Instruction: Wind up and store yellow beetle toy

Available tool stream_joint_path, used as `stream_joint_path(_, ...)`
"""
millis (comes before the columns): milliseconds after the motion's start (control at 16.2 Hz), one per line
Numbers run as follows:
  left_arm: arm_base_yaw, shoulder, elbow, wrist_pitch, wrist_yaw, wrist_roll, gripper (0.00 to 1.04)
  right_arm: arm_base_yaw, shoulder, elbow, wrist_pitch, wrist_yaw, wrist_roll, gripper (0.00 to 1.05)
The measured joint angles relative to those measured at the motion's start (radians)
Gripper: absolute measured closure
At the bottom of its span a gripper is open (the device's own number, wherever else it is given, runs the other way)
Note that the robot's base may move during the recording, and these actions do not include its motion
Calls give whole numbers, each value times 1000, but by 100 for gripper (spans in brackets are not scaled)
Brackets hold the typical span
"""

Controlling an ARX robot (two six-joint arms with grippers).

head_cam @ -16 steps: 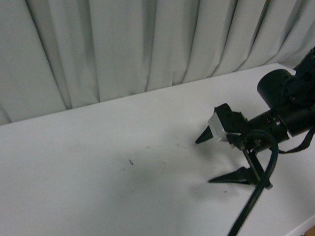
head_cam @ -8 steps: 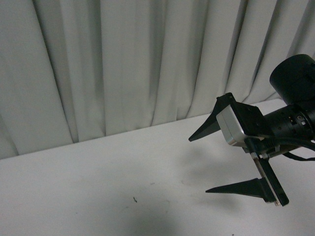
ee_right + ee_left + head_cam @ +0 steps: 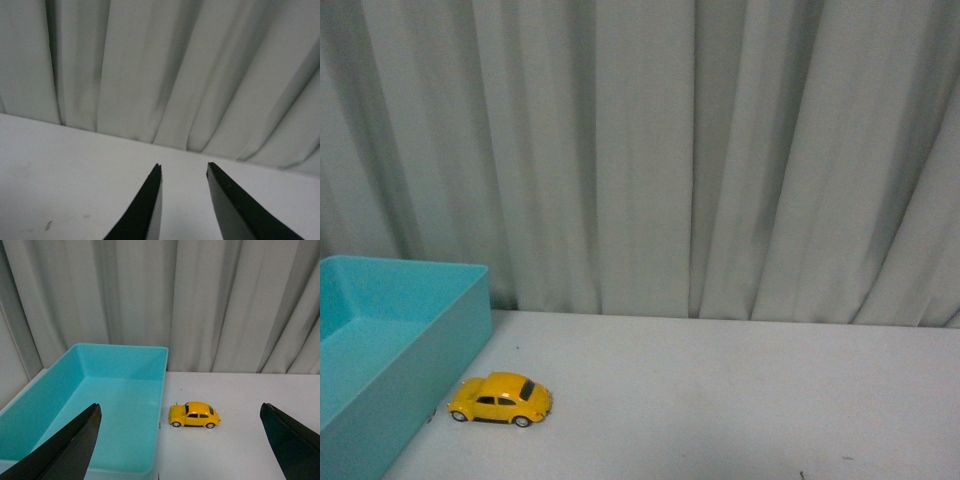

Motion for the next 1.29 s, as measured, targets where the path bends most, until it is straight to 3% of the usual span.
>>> stream_joint_path(123,0,0,0,0,0,0,7,0,-209,-59,-245,5,110,93)
stream_joint_path(185,0,0,0,0,0,0,7,0,-286,-59,-303,8,131,98)
stream_joint_path(247,0,0,0,0,0,0,7,0,-495,-59,-460,7,163,102)
stream_joint_path(308,0,0,0,0,0,0,7,0,-743,-58,-696,7,178,103)
stream_joint_path(432,0,0,0,0,0,0,7,0,-987,-58,-891,7,192,103)
stream_joint_path(1048,0,0,0,0,0,0,7,0,-994,-58,-894,7,196,101)
stream_joint_path(1233,0,0,0,0,0,0,7,0,-994,-58,-894,7,196,71)
stream_joint_path(1295,0,0,0,0,0,0,7,0,-994,-58,-894,7,196,37)
